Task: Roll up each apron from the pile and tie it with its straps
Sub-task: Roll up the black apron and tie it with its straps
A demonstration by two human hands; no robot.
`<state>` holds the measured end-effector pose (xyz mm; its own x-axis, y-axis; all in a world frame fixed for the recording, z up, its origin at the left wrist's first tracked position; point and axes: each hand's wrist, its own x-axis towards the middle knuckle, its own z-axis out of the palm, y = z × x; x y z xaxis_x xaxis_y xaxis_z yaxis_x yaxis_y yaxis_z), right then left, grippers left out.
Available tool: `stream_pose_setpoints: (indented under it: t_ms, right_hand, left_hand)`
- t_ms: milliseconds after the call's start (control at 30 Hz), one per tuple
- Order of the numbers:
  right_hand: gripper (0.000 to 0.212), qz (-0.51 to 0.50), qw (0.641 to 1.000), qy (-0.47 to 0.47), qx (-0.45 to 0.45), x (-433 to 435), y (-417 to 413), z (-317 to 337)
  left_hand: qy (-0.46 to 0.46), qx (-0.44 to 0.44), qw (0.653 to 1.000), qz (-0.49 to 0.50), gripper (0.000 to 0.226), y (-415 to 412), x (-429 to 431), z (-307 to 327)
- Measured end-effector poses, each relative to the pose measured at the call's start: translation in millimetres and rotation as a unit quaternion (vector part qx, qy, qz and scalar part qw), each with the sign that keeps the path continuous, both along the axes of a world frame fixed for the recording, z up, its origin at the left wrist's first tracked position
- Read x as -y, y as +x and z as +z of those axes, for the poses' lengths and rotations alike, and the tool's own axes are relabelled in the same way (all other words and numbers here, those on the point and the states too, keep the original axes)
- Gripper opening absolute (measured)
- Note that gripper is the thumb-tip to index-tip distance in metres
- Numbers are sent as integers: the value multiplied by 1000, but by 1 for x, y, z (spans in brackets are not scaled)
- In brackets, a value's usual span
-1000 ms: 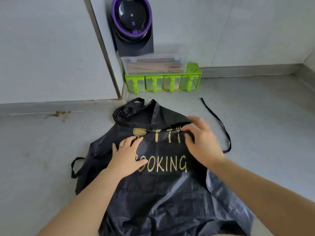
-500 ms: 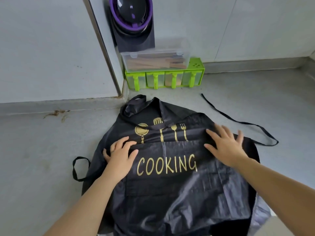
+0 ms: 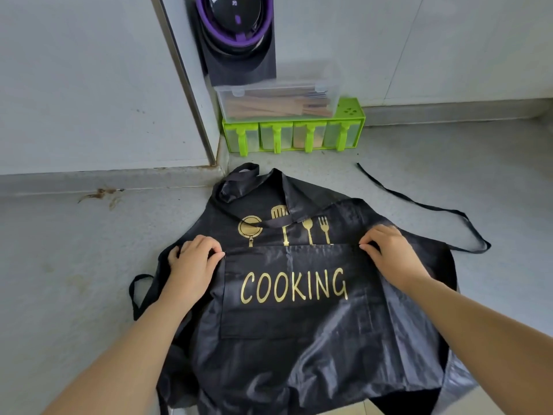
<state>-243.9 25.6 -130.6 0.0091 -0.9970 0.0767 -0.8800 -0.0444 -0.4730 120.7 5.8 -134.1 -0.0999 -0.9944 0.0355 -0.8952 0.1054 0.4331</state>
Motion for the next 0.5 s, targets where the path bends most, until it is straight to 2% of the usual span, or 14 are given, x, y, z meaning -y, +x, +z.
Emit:
stream_pose_setpoints:
  t_ms: [67, 167, 300, 433, 500]
  right_hand:
    - [9, 0, 1000, -10, 6, -3, -1, 11]
    - [13, -17, 1000, 11, 6, -1, -3, 37]
    - [19, -32, 996, -7, -85, 0, -18, 111]
    - [22, -20, 981, -61, -184, 5, -31, 217]
    - [22, -60, 967, -167, -183, 6, -35, 281]
  left_hand:
    - [-53, -34, 998, -15, 12, 0, -5, 16]
    - [-58, -17, 998, -25, 22, -2, -2, 44]
    - [-81, 12, 995, -56, 27, -4, 10, 115]
    - [-179, 66, 977, -98, 40, -16, 11, 236]
    - [-271, 48, 958, -75, 39, -24, 7, 304]
